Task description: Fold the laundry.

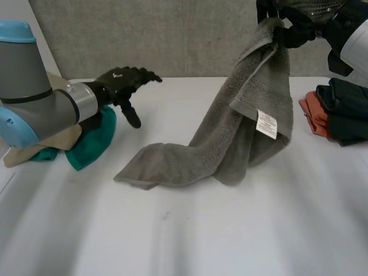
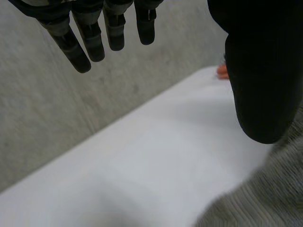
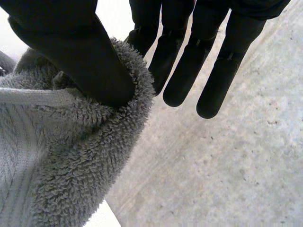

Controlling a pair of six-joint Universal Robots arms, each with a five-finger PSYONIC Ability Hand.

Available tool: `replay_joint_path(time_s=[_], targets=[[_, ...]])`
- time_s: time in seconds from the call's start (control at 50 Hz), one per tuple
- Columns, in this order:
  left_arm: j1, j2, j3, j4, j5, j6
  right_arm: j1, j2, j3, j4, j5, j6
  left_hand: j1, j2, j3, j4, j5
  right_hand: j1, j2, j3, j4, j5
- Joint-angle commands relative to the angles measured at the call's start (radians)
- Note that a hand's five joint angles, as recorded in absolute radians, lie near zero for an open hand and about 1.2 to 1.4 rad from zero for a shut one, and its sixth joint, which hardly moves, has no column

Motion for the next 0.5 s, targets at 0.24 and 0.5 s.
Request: replay_joint_path(time_s=[0.24,0.5], targets=[[-0.124,-0.228,0.153,-0.047,0.184,-0.061,0.062,-0.037,-0.033,-0.008,-0.06,0.062,-0.015,-0.03,-0.034,-0.025,-0.052,0.263,0.226,0.208,0.201,0.214],[-0.137,-0.245,0.383,-0.07,-0.101,-0.156,0.032,0.148,-0.186,-0.048,0.097,0.073,1.207,1.192,1.187,1.197,1.169,0.263,0.226,0.208,0.201,0.214]])
